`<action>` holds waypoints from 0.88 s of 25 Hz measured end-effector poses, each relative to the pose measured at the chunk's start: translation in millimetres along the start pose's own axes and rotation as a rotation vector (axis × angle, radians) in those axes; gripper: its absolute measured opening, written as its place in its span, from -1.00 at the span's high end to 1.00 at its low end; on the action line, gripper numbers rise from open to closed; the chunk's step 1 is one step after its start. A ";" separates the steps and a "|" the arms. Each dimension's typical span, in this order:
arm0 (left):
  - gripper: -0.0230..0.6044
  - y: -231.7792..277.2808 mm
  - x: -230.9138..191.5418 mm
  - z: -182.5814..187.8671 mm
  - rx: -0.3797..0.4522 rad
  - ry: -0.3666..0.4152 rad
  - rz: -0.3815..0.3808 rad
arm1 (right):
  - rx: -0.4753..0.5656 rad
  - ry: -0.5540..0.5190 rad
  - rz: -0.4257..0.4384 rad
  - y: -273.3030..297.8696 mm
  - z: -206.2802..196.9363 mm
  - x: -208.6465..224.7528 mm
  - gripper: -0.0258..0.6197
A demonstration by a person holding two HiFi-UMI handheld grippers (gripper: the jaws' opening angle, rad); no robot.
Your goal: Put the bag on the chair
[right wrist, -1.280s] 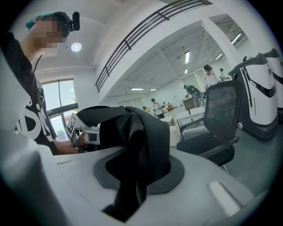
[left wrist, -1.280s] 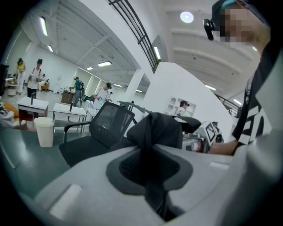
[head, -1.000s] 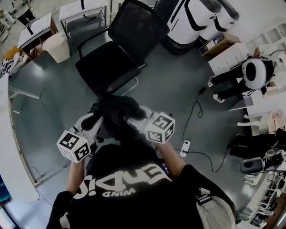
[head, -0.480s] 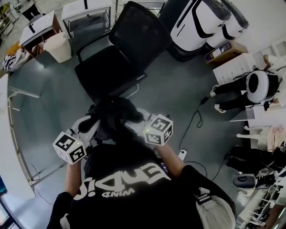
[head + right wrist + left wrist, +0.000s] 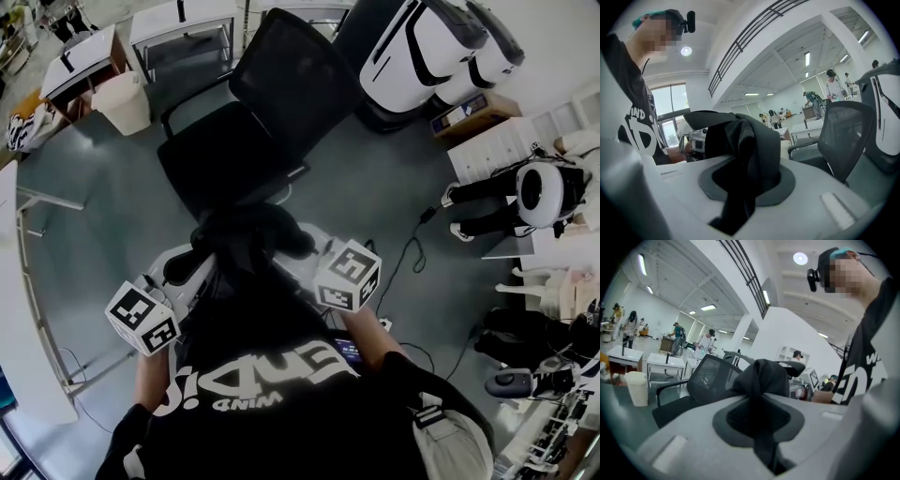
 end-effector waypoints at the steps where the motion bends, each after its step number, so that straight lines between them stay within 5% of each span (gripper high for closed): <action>1: 0.78 0.0 -0.8 4.0 0.001 0.001 -0.008 | 0.002 -0.005 -0.006 -0.5 4.2 0.4 0.67; 10: 0.78 -5.3 -0.4 47.8 0.055 0.035 -0.096 | 0.065 -0.022 -0.019 -11.6 43.9 -5.1 0.67; 22: 0.78 -8.2 -41.2 121.0 0.181 0.140 -0.030 | 0.188 -0.103 -0.059 7.2 115.7 16.8 0.67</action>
Point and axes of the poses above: the fingertips, and each gripper's own axes: y forward along the fingers, x to its right, z out of its top, the point moved 4 cm from there along -y, backward along the fingers, and after that the axes turned 8 degrees about -x, right-handed, at the moved point
